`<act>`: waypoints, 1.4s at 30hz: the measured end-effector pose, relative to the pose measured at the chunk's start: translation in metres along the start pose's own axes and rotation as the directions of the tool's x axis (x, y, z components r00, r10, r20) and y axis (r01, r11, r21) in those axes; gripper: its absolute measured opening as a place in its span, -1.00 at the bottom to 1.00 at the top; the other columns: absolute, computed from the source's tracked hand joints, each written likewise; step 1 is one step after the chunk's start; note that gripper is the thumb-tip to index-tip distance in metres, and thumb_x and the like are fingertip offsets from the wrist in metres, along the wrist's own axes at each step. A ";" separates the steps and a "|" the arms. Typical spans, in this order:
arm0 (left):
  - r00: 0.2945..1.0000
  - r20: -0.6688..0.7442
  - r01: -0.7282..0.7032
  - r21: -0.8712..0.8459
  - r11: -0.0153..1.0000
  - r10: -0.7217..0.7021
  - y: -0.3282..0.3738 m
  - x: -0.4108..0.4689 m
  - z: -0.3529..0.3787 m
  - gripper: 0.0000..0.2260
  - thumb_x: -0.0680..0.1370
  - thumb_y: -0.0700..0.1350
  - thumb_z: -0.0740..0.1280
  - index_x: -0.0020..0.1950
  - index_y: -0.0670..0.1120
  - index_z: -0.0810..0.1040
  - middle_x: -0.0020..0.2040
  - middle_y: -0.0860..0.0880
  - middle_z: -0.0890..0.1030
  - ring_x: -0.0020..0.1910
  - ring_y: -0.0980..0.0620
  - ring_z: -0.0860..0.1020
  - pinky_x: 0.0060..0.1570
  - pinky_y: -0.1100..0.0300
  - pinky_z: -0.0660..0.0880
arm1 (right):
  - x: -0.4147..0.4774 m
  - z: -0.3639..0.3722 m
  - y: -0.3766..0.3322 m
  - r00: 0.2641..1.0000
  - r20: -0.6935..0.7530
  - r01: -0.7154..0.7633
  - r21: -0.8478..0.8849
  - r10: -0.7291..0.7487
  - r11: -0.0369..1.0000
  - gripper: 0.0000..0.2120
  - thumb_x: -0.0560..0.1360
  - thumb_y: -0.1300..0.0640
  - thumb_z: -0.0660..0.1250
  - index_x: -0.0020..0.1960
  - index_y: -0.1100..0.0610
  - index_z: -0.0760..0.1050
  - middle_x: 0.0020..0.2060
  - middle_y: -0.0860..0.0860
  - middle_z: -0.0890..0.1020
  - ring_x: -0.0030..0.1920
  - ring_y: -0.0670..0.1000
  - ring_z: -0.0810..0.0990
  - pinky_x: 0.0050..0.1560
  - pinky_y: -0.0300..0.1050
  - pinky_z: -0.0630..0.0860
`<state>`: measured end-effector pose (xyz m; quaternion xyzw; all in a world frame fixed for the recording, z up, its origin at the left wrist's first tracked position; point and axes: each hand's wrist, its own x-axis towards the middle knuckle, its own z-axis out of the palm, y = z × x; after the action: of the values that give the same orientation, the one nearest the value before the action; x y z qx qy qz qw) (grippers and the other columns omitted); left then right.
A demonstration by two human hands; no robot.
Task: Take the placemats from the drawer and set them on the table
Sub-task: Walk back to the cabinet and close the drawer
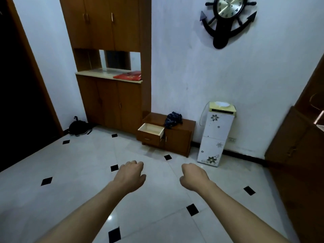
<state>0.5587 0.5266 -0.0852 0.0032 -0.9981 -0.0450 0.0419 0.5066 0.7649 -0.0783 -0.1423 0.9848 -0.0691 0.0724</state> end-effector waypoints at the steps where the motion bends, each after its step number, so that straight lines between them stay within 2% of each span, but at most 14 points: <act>1: 1.000 0.004 -0.004 -0.004 1.000 0.004 -0.010 0.021 -0.001 -0.74 0.57 0.10 0.22 0.12 -0.05 0.47 0.06 -0.06 0.56 -0.01 -0.06 0.50 -0.03 0.07 0.42 | 0.021 -0.004 -0.006 1.000 0.003 -0.007 -0.002 0.007 1.000 -0.94 0.46 0.13 0.21 -0.08 0.07 0.33 -0.08 0.04 0.44 -0.13 0.08 0.44 -0.19 -0.10 0.37; 7: 0.999 0.035 -0.031 0.004 1.000 0.030 -0.051 0.140 0.000 -0.72 0.57 0.09 0.22 0.16 -0.06 0.47 0.08 -0.07 0.56 0.03 -0.08 0.51 0.02 0.06 0.45 | 0.132 -0.016 -0.019 0.999 -0.011 -0.038 0.032 0.038 0.999 -0.94 0.47 0.15 0.22 -0.09 0.09 0.33 -0.13 0.03 0.42 -0.16 0.10 0.43 -0.23 -0.10 0.35; 12: 0.998 0.048 -0.050 -0.017 0.999 0.051 -0.066 0.235 0.024 -0.73 0.56 0.09 0.23 0.14 -0.05 0.49 0.07 -0.05 0.57 0.01 -0.05 0.51 0.01 0.08 0.46 | 0.235 -0.012 -0.003 0.998 0.012 -0.066 0.065 0.065 0.996 -0.93 0.45 0.17 0.22 -0.09 0.07 0.34 -0.13 0.03 0.45 -0.17 0.09 0.47 -0.37 -0.13 0.29; 15: 0.997 0.067 -0.033 -0.005 0.999 0.034 -0.077 0.299 0.040 -0.73 0.57 0.08 0.23 0.15 -0.06 0.49 0.07 -0.05 0.58 0.01 -0.04 0.51 0.02 0.08 0.47 | 0.309 -0.007 0.011 0.998 0.038 -0.060 0.067 0.057 0.996 -0.92 0.45 0.14 0.22 -0.07 0.07 0.34 -0.08 0.05 0.50 -0.12 0.10 0.51 -0.26 -0.11 0.38; 21: 0.993 0.098 0.057 0.022 0.998 -0.059 -0.106 0.428 0.059 -0.72 0.58 0.06 0.23 0.20 -0.06 0.48 0.12 -0.06 0.57 0.05 -0.05 0.51 0.03 0.11 0.42 | 0.476 -0.010 0.029 0.998 0.058 0.003 0.069 -0.007 0.998 -0.84 0.45 0.11 0.25 0.01 0.10 0.50 -0.03 0.08 0.59 -0.05 0.13 0.60 -0.20 -0.07 0.47; 24: 0.989 0.097 0.108 0.032 0.994 -0.111 -0.126 0.480 0.063 -0.71 0.58 0.07 0.22 0.20 -0.06 0.49 0.12 -0.06 0.57 0.07 -0.05 0.51 0.05 0.10 0.44 | 0.543 -0.023 0.023 0.992 0.090 0.085 0.047 -0.089 0.995 -0.91 0.47 0.08 0.27 -0.06 0.07 0.42 -0.10 0.06 0.53 -0.07 0.13 0.59 -0.24 -0.07 0.45; 27: 0.984 0.082 0.157 0.008 0.988 -0.157 -0.153 0.532 0.071 -0.73 0.58 0.07 0.22 0.17 -0.07 0.49 0.10 -0.07 0.57 0.06 -0.06 0.51 0.05 0.09 0.43 | 0.612 -0.034 0.010 0.982 0.126 0.138 0.037 -0.142 0.990 -0.92 0.45 0.13 0.26 -0.09 0.06 0.36 -0.13 0.03 0.47 -0.13 0.09 0.52 -0.23 -0.05 0.45; 30: 0.981 0.096 0.171 0.017 0.985 -0.171 -0.185 0.584 0.083 -0.73 0.58 0.06 0.22 0.15 -0.08 0.49 0.08 -0.08 0.57 0.06 -0.07 0.51 0.03 0.08 0.42 | 0.677 -0.029 -0.005 0.978 0.136 0.155 0.042 -0.160 0.987 -0.90 0.44 0.10 0.26 -0.07 0.07 0.39 -0.11 0.06 0.52 -0.12 0.11 0.53 -0.23 -0.06 0.44; 33: 0.981 0.112 0.156 0.032 0.987 -0.158 -0.222 0.644 0.099 -0.74 0.57 0.05 0.22 0.14 -0.08 0.49 0.08 -0.08 0.58 0.06 -0.08 0.51 0.03 0.07 0.42 | 0.744 -0.015 -0.020 0.977 0.136 0.155 0.072 -0.164 0.985 -0.82 0.45 0.08 0.25 0.02 0.10 0.46 -0.01 0.09 0.61 -0.04 0.15 0.61 -0.17 -0.06 0.52; 36: 0.989 0.095 0.112 0.032 0.993 -0.115 -0.266 0.717 0.114 -0.74 0.57 0.05 0.21 0.15 -0.07 0.49 0.08 -0.08 0.58 0.07 -0.08 0.51 0.03 0.06 0.42 | 0.813 -0.003 -0.038 0.980 0.142 0.133 0.077 -0.143 0.988 -0.81 0.48 0.09 0.25 0.06 0.13 0.46 0.02 0.11 0.59 0.02 0.18 0.60 -0.18 -0.08 0.44; 40: 0.996 0.090 0.029 0.002 1.000 -0.029 -0.316 0.814 0.126 -0.74 0.58 0.02 0.20 0.18 -0.08 0.48 0.09 -0.09 0.57 0.09 -0.09 0.50 0.01 0.07 0.40 | 0.897 0.008 -0.054 0.990 0.133 0.039 0.132 -0.056 0.990 -0.91 0.47 0.10 0.25 -0.07 0.10 0.39 -0.09 0.08 0.53 -0.01 0.17 0.60 -0.19 -0.08 0.44; 42: 0.995 0.094 -0.025 0.011 1.000 0.024 -0.335 0.862 0.137 -0.75 0.59 0.01 0.20 0.18 -0.08 0.48 0.09 -0.09 0.57 0.09 -0.09 0.50 0.02 0.07 0.40 | 0.932 0.016 -0.058 0.991 0.131 -0.021 0.160 0.000 0.987 -0.91 0.47 0.11 0.24 -0.07 0.11 0.40 -0.07 0.08 0.52 -0.01 0.16 0.58 -0.17 -0.07 0.47</act>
<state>-0.3110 0.1961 -0.1794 -0.0111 -0.9992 -0.0386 -0.0047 -0.3593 0.4373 -0.1994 -0.1349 0.9698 -0.1388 0.1483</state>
